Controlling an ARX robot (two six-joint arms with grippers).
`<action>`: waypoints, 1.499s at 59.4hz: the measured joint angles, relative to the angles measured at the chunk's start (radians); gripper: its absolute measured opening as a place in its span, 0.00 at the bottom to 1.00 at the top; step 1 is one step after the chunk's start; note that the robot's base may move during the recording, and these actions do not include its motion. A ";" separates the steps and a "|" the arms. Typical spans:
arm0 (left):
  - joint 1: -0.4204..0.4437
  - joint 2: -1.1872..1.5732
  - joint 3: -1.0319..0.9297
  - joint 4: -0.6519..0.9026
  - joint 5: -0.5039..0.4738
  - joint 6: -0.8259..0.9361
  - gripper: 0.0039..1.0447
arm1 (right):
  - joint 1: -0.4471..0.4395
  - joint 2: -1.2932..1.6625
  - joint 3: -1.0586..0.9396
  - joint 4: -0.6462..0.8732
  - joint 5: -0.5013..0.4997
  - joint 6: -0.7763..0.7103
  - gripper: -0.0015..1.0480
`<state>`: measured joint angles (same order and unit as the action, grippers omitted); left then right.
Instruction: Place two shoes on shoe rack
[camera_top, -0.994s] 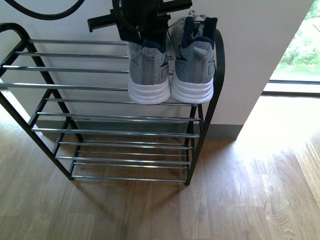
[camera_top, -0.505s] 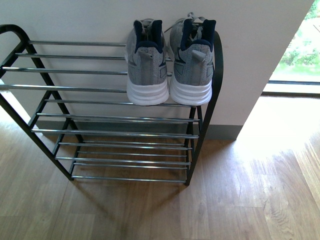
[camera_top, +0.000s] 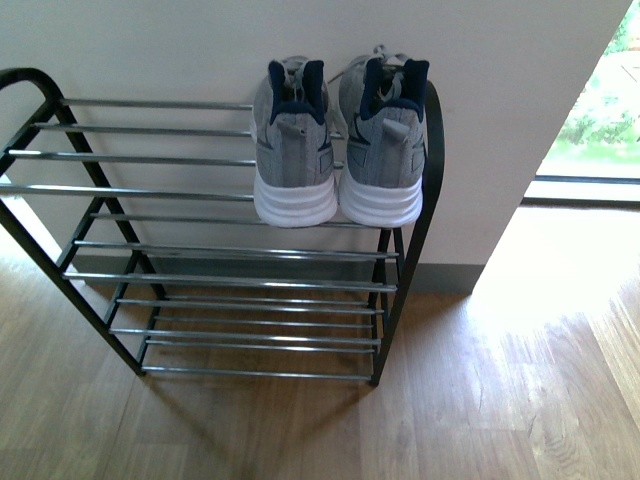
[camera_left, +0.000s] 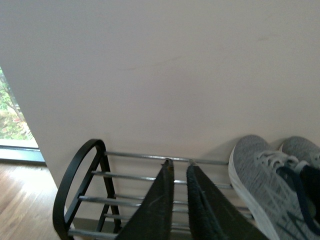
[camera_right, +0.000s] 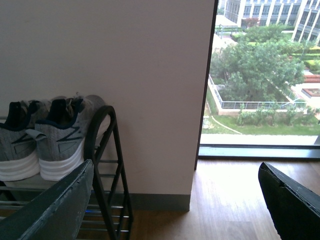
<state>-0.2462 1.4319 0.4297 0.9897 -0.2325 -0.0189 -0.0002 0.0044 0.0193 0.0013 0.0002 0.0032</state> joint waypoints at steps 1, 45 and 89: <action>0.007 -0.014 -0.017 0.001 0.003 0.003 0.01 | 0.000 0.000 0.000 0.000 0.000 0.000 0.91; 0.241 -0.576 -0.391 -0.180 0.227 0.009 0.01 | 0.000 0.000 0.000 0.000 0.000 0.000 0.91; 0.242 -1.080 -0.415 -0.637 0.232 0.010 0.01 | 0.000 0.000 0.000 0.000 0.000 0.000 0.91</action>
<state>-0.0044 0.3523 0.0143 0.3531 -0.0006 -0.0093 -0.0002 0.0044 0.0193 0.0013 -0.0002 0.0032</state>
